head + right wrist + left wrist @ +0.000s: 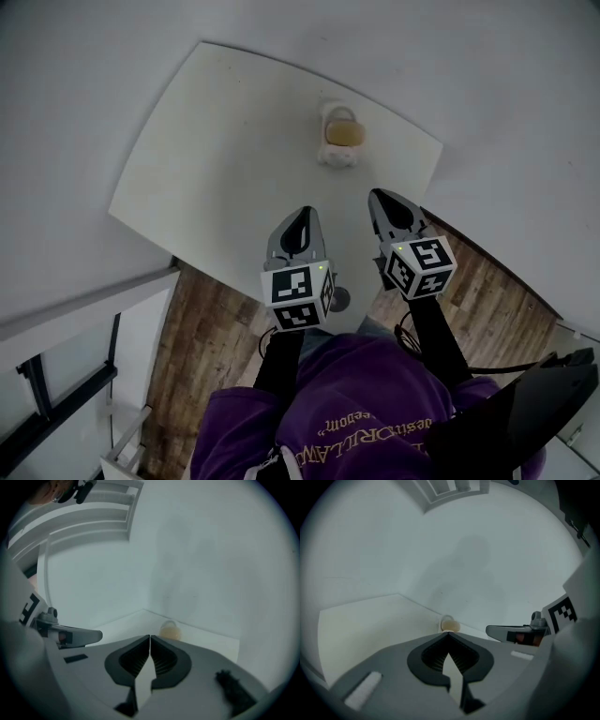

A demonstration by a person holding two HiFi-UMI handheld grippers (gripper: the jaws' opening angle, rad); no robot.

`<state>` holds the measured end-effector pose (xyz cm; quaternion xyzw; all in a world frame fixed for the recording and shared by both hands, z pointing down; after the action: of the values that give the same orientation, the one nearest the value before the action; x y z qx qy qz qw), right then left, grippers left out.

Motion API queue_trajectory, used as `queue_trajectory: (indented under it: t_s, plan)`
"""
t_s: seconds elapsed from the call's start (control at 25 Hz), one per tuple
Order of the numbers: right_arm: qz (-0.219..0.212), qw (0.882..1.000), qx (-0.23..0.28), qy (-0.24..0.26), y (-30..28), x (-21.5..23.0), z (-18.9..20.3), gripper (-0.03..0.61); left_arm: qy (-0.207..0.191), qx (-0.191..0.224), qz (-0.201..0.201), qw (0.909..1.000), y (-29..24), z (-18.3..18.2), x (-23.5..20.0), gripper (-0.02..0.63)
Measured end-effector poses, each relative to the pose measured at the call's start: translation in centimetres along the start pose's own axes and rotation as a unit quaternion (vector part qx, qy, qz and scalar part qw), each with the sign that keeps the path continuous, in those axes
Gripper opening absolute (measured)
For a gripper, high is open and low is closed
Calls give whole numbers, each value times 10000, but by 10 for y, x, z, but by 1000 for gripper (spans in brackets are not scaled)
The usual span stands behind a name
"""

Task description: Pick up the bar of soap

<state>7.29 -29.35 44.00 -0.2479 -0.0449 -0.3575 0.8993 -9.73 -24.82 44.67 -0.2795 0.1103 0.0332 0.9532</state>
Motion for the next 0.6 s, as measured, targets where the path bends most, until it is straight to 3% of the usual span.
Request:
queue_trajectory:
  t_s: [0.28,0.36,0.48,0.6]
  plan:
    - [12,9971,-387,660,-31,39,-9,13,49,-97,196,9997,-25,-6,-5,8]
    - [-154,9922,-701,1017,-46,53,-14,59,50,-143,197,9997,-31,-6,-9,7]
    - [-459,9782,-1207,1630,-67,73,-21,116,109,-224,174,9995,-38,-4,-15,8]
    - [-739,9562,-1667,2291,-87,86,-25,151,136,-280,134,9994,-43,-1,-18,8]
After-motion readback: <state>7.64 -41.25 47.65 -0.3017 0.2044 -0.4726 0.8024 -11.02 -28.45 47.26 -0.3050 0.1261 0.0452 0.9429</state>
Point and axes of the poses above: the fingertips, and each gripper's own axes: y backward along the fingers, x to its right, z out of its underside, the point moved 7 cm from there along y, backward along the fingers, and after that the axes turned 9 degrees about -z, right-handed, at the moved point
